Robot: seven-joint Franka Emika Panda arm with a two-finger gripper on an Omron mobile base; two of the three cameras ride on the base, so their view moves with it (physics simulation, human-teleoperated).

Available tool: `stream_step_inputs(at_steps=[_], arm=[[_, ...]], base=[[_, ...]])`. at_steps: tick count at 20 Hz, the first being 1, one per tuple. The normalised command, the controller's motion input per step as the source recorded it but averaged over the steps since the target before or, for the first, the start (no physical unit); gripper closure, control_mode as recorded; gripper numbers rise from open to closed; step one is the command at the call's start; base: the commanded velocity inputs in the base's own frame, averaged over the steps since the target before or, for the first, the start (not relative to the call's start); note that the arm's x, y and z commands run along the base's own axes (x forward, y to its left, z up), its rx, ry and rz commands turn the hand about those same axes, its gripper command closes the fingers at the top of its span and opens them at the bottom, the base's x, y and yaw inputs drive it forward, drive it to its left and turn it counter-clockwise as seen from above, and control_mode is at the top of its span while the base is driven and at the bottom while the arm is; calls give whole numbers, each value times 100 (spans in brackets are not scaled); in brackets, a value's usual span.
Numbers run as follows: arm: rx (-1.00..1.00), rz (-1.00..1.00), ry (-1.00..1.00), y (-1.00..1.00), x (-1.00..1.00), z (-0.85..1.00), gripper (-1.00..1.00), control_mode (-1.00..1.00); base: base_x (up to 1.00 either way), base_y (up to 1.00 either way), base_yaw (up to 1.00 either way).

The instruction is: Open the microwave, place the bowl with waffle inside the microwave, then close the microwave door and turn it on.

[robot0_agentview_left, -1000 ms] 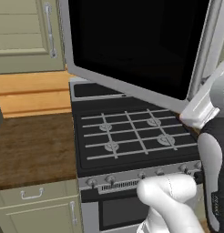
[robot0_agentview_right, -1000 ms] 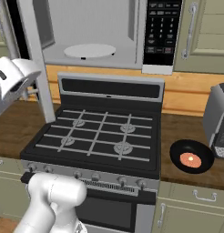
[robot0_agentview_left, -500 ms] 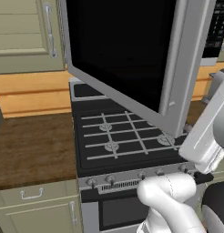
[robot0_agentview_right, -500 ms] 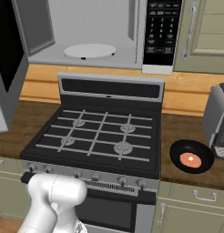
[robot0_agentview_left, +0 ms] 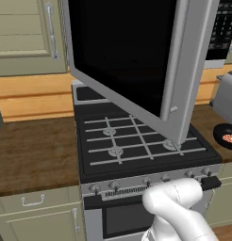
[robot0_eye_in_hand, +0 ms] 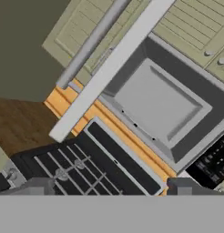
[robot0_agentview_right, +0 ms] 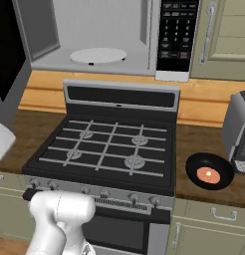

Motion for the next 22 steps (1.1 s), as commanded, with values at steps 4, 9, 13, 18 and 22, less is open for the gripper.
stream_step_inputs(at_steps=[4,9,13,18,22], arm=[[12,31,9,-17,2,0,-100,-100],[16,22,8,-1,42,0,-100,-100],[15,15,-3,0,59,0,-100,-100],[4,17,-12,13,56,0,-100,-100],[1,22,-11,29,61,0,-100,-100]], base=[[0,0,0],[0,0,0],[0,0,0],[0,0,0],[0,0,0]])
